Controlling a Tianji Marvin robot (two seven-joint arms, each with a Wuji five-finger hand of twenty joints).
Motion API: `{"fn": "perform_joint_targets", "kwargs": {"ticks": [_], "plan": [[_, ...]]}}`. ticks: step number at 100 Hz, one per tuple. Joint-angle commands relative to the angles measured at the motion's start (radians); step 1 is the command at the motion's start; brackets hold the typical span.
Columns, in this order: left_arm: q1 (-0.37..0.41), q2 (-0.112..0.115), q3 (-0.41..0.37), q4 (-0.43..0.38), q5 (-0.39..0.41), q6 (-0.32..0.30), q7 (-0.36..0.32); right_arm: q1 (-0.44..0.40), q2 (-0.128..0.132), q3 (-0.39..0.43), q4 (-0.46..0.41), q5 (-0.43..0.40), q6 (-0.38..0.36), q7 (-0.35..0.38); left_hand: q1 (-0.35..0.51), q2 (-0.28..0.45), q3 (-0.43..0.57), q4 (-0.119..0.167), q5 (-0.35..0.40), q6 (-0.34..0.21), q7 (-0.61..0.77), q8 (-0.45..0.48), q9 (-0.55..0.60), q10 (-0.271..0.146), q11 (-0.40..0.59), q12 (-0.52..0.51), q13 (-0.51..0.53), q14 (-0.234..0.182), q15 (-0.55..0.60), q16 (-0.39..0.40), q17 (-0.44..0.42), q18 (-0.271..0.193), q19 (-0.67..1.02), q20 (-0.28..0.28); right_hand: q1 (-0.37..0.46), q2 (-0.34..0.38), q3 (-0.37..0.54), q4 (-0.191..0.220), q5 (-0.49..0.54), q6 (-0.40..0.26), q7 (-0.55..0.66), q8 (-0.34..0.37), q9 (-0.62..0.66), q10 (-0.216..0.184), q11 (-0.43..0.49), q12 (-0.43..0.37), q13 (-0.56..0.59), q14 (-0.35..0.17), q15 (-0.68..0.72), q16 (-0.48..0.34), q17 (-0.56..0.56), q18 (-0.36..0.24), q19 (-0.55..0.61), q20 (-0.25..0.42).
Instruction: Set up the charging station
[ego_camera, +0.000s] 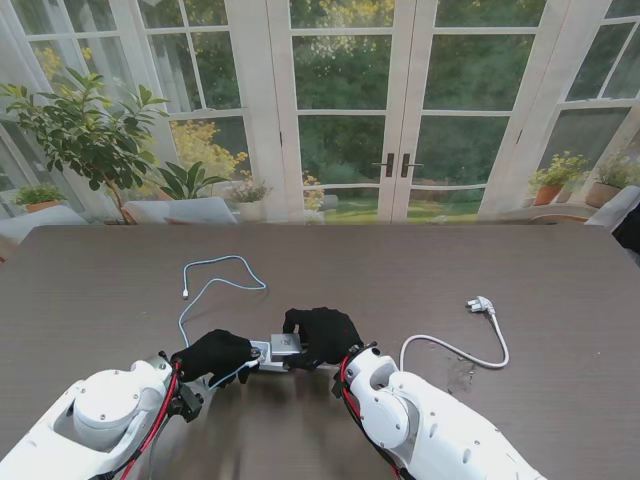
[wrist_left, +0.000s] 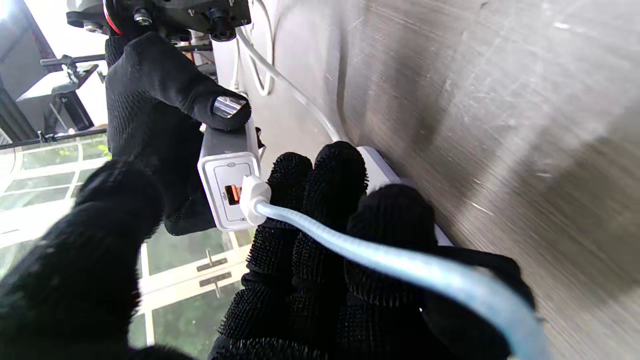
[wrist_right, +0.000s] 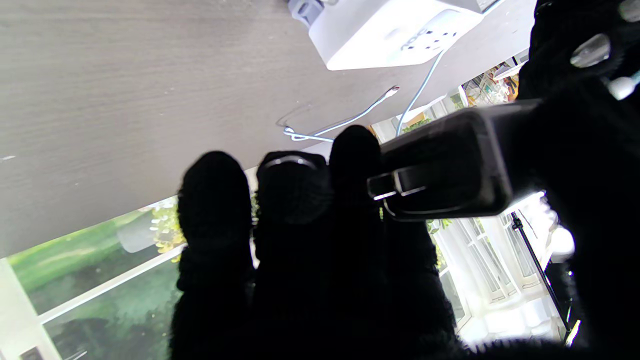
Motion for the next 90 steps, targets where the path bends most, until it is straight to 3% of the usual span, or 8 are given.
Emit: {"fn": "perform_joint_targets", "kwargs": {"ticks": [1,6,17,33,40,51,62,90], "plan": [[-0.003,0.005,-0.003,0.008,-0.004,-0.001,-0.021,-0.005,-0.001,0.0,-0.011,-0.001,0.001,0.015,0.038,-0.047,0.013,0.038,-0.036,-0.017,0.021,-0.006,-0.029,-0.01,-0.031,0.013,0.024,0.008,-0.08,-0.026,0.005,0.023,-0.019,-0.048,0.15,0.154,0.156,0.086,0.148,-0.22,0.191,0.093,0.034,-0.012,0.014,0.01,0.022,0.003,0.011,-0.674,-0.004,-0.006,0.011,0.02],[-0.006,0.008,-0.004,0.014,-0.006,-0.011,-0.036,-0.005,-0.001,0.001,-0.011,-0.001,0.001,0.015,0.083,-0.051,0.053,0.059,-0.056,-0.013,0.013,-0.013,-0.061,-0.002,-0.06,0.005,0.023,0.029,-0.17,-0.042,-0.009,0.066,-0.091,-0.099,0.15,0.155,0.156,0.086,0.148,-0.22,0.191,0.093,0.034,-0.013,0.014,0.01,0.022,0.004,0.011,-0.674,-0.004,-0.006,0.011,0.02],[-0.013,0.016,-0.007,0.024,-0.007,-0.033,-0.073,-0.005,0.0,0.002,-0.012,-0.001,0.003,0.017,0.24,-0.126,0.117,0.018,-0.122,-0.04,0.038,-0.044,-0.126,-0.002,-0.089,-0.005,0.023,0.023,-0.315,-0.043,-0.027,0.079,-0.186,-0.173,0.15,0.154,0.156,0.086,0.148,-0.22,0.191,0.093,0.034,-0.011,0.014,0.01,0.023,0.005,0.012,-0.674,-0.004,-0.005,0.012,0.021],[-0.018,0.023,-0.012,0.029,-0.03,-0.037,-0.112,-0.007,0.001,0.003,-0.015,0.0,0.004,0.02,0.315,-0.141,0.377,0.024,-0.148,-0.033,0.045,-0.065,-0.137,0.012,-0.187,0.211,0.016,0.046,-0.485,-0.008,-0.087,0.094,-0.277,-0.202,0.15,0.155,0.156,0.086,0.148,-0.22,0.191,0.093,0.034,-0.013,0.014,0.01,0.022,0.003,0.011,-0.674,-0.004,-0.005,0.012,0.021],[-0.016,0.023,-0.014,0.026,-0.033,-0.03,-0.115,-0.007,0.001,0.003,-0.014,0.0,0.004,0.02,0.378,-0.141,0.428,-0.029,-0.13,-0.029,0.067,-0.06,-0.112,0.019,-0.221,0.241,0.015,0.055,-0.514,0.011,-0.11,0.104,-0.291,-0.186,0.151,0.155,0.156,0.086,0.148,-0.22,0.191,0.093,0.033,-0.013,0.014,0.01,0.022,0.005,0.011,-0.674,-0.004,-0.005,0.012,0.021],[-0.014,0.02,-0.014,0.02,-0.047,-0.012,-0.114,-0.007,0.0,0.002,-0.014,0.001,0.003,0.019,0.465,-0.057,0.332,-0.071,-0.106,-0.026,0.109,-0.076,-0.092,0.03,-0.205,0.235,0.017,0.07,-0.509,0.027,-0.113,0.124,-0.292,-0.169,0.15,0.156,0.155,0.086,0.148,-0.22,0.191,0.093,0.033,-0.013,0.013,0.01,0.022,0.003,0.011,-0.674,-0.004,-0.005,0.012,0.02],[-0.011,0.018,-0.014,0.013,-0.06,0.005,-0.112,-0.007,0.0,0.001,-0.013,0.001,0.002,0.019,0.554,0.052,0.165,-0.061,-0.066,-0.01,0.141,-0.112,-0.062,0.049,-0.077,0.172,0.015,0.09,-0.529,0.017,-0.148,0.155,-0.319,-0.15,0.151,0.154,0.156,0.086,0.148,-0.22,0.191,0.093,0.034,-0.013,0.014,0.01,0.022,0.005,0.011,-0.674,-0.004,-0.005,0.012,0.02],[-0.014,0.023,-0.004,-0.011,0.015,0.039,-0.094,-0.008,-0.002,-0.001,-0.007,-0.001,-0.003,0.012,0.397,-0.019,0.299,-0.1,-0.07,0.005,0.181,-0.179,0.064,-0.003,-0.13,-0.093,0.022,0.07,-0.534,-0.069,-0.15,0.19,-0.32,-0.128,0.152,0.153,0.157,0.086,0.148,-0.22,0.191,0.093,0.034,-0.012,0.014,0.01,0.023,0.004,0.012,-0.674,-0.004,-0.006,0.012,0.02]]}}
